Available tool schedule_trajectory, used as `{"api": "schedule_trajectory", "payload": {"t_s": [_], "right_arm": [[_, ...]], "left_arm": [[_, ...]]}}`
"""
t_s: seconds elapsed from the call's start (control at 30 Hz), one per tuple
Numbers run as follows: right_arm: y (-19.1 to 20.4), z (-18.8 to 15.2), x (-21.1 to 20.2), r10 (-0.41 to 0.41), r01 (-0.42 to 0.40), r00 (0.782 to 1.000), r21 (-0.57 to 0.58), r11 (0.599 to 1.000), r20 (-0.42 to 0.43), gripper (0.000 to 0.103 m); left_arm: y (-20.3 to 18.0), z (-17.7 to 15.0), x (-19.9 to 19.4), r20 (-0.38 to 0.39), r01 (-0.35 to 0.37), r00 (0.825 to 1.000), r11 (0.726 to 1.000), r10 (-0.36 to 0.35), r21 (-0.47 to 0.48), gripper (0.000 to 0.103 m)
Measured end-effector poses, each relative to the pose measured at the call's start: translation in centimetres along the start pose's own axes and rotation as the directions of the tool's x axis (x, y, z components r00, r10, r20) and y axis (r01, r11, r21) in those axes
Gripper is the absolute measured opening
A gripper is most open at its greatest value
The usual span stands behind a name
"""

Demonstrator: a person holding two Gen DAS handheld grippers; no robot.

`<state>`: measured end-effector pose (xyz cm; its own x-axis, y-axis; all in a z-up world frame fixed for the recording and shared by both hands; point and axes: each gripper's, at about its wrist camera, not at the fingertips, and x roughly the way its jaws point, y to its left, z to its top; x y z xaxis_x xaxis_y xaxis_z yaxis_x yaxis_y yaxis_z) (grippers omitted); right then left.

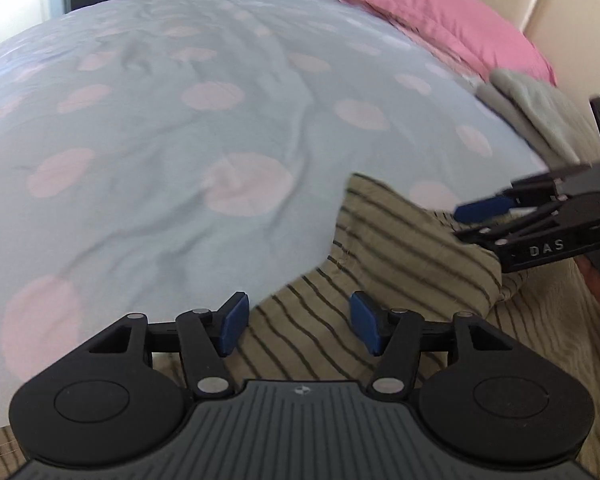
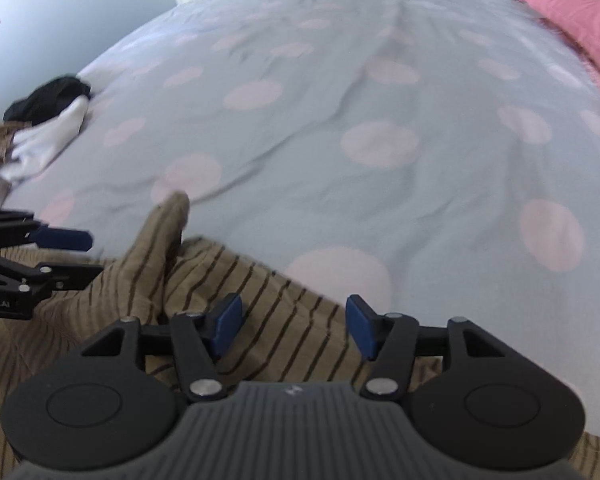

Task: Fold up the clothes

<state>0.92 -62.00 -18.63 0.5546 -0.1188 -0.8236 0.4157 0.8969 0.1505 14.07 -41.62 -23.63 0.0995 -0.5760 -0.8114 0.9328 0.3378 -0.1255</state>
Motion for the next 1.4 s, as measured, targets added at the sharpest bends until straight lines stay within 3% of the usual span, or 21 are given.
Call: {"api": "schedule_trajectory", "payload": {"t_s": [0.17, 0.27, 0.33, 0.43, 0.6, 0.77, 0.9, 0.97, 1.0, 1.03, 1.07, 1.1, 1.23, 1.4], "right_arm": [[1.5, -1.1, 1.0, -0.047, 0.052, 0.998, -0.122, 0.991, 0.039, 0.061], [2.0, -1.0, 1.0, -0.065, 0.074, 0.996, -0.148, 0.986, 0.064, 0.033], [2.5, -0.8, 1.0, -0.077, 0.088, 0.995, -0.169, 0.982, 0.071, 0.003], [3.2, -0.7, 0.6, -0.106, 0.120, 0.991, -0.195, 0.973, 0.080, 0.001], [2.3, 0.2, -0.8, -0.202, 0.219, 0.970, -0.127, 0.967, 0.135, 0.001], [0.3, 1.5, -0.5, -0.255, 0.262, 0.959, -0.040, 0.964, 0.122, 0.001], [-0.1, 1.8, 0.4, -0.261, 0.264, 0.961, -0.017, 0.964, 0.097, 0.002], [-0.5, 1.9, 0.5, -0.247, 0.246, 0.967, 0.011, 0.969, 0.067, 0.007], [-0.7, 1.8, 0.1, -0.243, 0.242, 0.968, 0.026, 0.970, 0.069, 0.010], [-0.9, 1.8, -0.5, -0.239, 0.237, 0.968, 0.037, 0.971, 0.078, 0.023], [-1.1, 1.7, -1.2, -0.241, 0.238, 0.967, 0.046, 0.970, 0.084, 0.032], [-1.3, 1.6, -2.1, -0.245, 0.241, 0.965, 0.057, 0.969, 0.090, 0.043], [-2.0, 0.4, -5.3, -0.253, 0.244, 0.964, 0.107, 0.964, 0.080, 0.043], [-1.2, -3.2, -9.2, -0.250, 0.242, 0.968, 0.153, 0.958, 0.035, 0.044]], "left_arm": [[-1.6, -0.8, 0.9, 0.042, -0.054, 0.998, 0.997, 0.052, 0.051, 0.054], [-2.3, -0.5, 0.7, 0.058, -0.065, 0.996, 0.996, 0.062, 0.067, 0.030], [-2.8, -0.4, 0.6, 0.060, -0.079, 0.995, 0.994, 0.075, 0.078, 0.006], [-2.9, -0.3, 0.1, 0.076, -0.105, 0.992, 0.991, 0.099, 0.081, 0.000], [-1.3, 0.8, -1.9, 0.155, -0.232, 0.962, 0.973, 0.227, 0.012, 0.000], [0.2, 1.8, -1.1, 0.108, -0.264, 0.959, 0.965, 0.263, -0.004, 0.000], [0.5, 2.2, 0.4, 0.040, -0.224, 0.974, 0.974, 0.225, -0.028, 0.003], [0.6, 2.2, 0.2, 0.032, -0.227, 0.973, 0.973, 0.228, -0.030, 0.018], [0.7, 2.1, -0.4, 0.045, -0.222, 0.974, 0.975, 0.223, -0.035, 0.030], [0.9, 1.9, -1.3, 0.064, -0.223, 0.972, 0.974, 0.225, -0.041, 0.040], [1.0, 1.7, -2.1, 0.079, -0.232, 0.969, 0.972, 0.235, -0.042, 0.043], [1.1, 1.5, -3.3, 0.094, -0.242, 0.965, 0.970, 0.244, -0.039, 0.044], [0.9, 0.4, -6.8, 0.071, -0.248, 0.966, 0.968, 0.251, -0.038, 0.045], [-2.1, -2.5, -10.9, 0.052, -0.247, 0.968, 0.969, 0.247, -0.005, 0.045]]}}
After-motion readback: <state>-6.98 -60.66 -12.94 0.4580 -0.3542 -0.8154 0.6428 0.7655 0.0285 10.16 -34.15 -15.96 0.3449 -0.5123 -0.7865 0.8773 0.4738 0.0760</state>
